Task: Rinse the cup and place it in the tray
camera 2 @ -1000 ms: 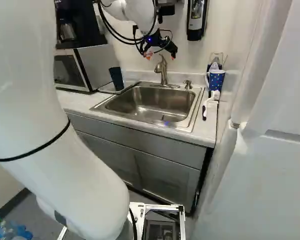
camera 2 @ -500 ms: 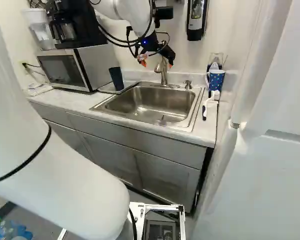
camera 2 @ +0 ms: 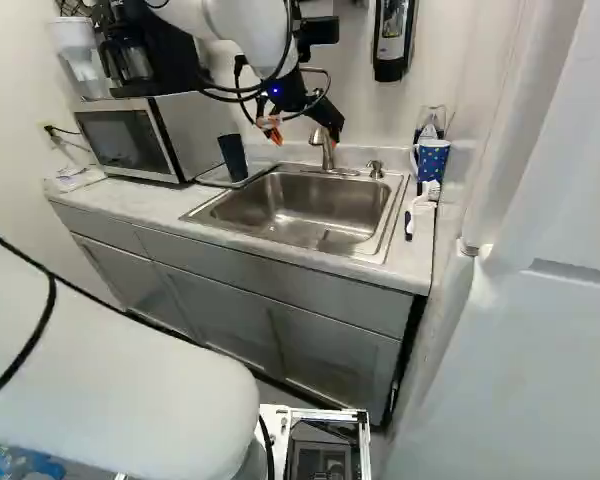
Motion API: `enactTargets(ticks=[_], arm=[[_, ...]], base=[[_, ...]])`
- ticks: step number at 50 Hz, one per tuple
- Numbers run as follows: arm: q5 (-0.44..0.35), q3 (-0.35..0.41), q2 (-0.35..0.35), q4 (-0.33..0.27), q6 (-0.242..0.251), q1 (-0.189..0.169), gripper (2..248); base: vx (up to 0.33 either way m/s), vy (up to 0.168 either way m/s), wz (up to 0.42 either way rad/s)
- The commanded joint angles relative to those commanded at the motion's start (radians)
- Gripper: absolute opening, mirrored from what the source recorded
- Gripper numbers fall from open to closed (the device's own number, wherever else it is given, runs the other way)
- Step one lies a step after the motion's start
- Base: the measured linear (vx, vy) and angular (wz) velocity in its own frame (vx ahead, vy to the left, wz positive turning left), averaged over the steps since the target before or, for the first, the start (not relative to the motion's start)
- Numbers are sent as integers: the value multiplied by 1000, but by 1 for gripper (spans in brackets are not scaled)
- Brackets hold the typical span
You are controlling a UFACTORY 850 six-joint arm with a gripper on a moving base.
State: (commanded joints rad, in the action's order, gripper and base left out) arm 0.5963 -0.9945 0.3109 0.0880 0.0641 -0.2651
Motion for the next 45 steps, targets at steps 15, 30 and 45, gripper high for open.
enactTargets(ticks=[15, 30, 45], arm=[[0, 3, 4, 0, 0, -1, 247], [0, 3, 4, 0, 0, -1, 247], [0, 3, 4, 0, 0, -1, 247]], base=[[0, 0, 0], [0, 0, 0], [0, 0, 0]])
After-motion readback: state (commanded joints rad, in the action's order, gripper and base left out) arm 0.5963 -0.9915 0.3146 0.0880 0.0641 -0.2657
